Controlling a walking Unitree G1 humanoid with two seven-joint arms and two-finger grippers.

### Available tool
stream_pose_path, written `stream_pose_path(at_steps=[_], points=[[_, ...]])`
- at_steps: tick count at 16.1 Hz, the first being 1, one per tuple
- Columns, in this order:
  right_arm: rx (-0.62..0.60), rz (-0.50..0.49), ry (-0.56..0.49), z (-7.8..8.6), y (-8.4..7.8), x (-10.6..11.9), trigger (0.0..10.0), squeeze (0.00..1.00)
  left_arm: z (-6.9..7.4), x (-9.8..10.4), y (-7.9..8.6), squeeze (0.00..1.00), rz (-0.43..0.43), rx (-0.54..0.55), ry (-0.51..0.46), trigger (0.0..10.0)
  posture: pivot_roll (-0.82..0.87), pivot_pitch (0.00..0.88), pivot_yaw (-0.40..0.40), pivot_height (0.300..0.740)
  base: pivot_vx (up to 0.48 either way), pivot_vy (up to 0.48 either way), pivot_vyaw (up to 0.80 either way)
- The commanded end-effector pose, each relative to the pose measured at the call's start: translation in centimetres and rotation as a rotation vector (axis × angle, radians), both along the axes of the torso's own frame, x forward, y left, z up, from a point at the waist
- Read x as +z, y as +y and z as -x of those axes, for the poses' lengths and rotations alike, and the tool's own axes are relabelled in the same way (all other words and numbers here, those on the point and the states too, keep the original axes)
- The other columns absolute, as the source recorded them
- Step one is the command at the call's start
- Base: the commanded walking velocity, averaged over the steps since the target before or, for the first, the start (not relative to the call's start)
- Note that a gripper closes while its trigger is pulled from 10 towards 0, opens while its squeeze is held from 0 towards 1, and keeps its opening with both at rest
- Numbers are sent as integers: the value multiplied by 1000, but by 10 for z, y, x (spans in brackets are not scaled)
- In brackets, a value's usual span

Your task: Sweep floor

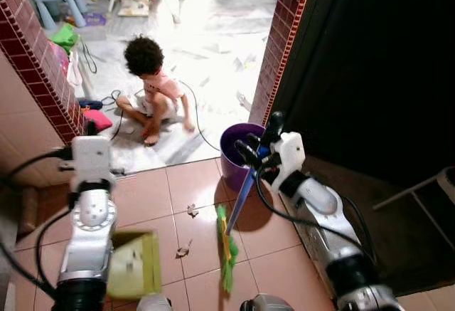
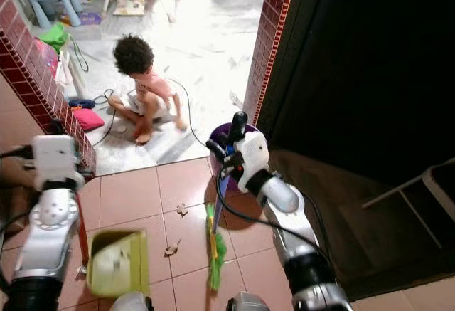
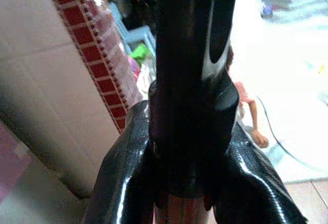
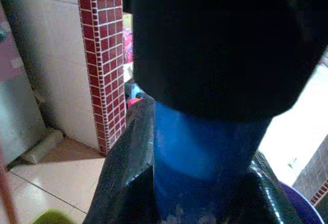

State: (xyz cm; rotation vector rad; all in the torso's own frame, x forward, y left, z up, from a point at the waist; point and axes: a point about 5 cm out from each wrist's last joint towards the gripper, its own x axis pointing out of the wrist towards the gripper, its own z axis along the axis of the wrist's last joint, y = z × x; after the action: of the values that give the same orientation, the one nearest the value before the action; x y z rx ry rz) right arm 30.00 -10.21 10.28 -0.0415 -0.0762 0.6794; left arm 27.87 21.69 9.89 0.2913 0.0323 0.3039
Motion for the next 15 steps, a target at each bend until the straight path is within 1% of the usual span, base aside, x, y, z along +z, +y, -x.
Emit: stream_pose_path(at_steps=[1,2,3,4,6,7,9,10,12,13,15], points=[[-37,31,-48,-11,-7,8,10000,0,-8,7,-10,0,-68,-54,-29,10000,-75,85,-66,740,0,0,0],[-35,56,-65,-14,-6,9,10000,0,-11,7,-15,0,-67,-73,-36,10000,-73,85,-72,740,0,0,0],[-36,59,-67,-18,-7,10,10000,0,-15,7,-21,0,-69,-107,-47,10000,-71,83,-80,740,0,0,0],[-37,55,-64,-19,-7,11,10000,0,-17,7,-24,0,-59,-122,-52,10000,-71,83,-83,740,0,0,0],[-44,68,-70,-22,-8,10,10000,0,-19,0,-29,0,40,-115,-34,10000,-73,80,-91,740,0,0,0],[-53,72,-70,-23,-9,8,10000,0,-18,-2,-34,0,73,-127,-39,10000,-76,80,-95,740,0,0,0],[-53,81,-75,-23,-6,5,10000,0,-17,-2,-43,0,68,-139,-55,10000,-75,78,-95,740,0,0,0],[-53,77,-77,-24,-4,4,10000,0,-19,-2,-48,0,64,-155,-73,10000,-77,78,-92,740,0,0,0],[-52,71,-73,-23,-1,2,10000,0,-22,-5,-51,0,76,-163,-62,10000,-80,76,-87,740,0,0,0],[-44,55,-63,-22,2,0,10000,0,-24,-6,-53,0,116,-173,-59,10000,-82,72,-86,740,0,0,0],[-14,0,-31,-20,11,-2,10000,0,-29,-7,-60,0,137,-204,-50,10000,-82,65,-80,740,0,0,0]])
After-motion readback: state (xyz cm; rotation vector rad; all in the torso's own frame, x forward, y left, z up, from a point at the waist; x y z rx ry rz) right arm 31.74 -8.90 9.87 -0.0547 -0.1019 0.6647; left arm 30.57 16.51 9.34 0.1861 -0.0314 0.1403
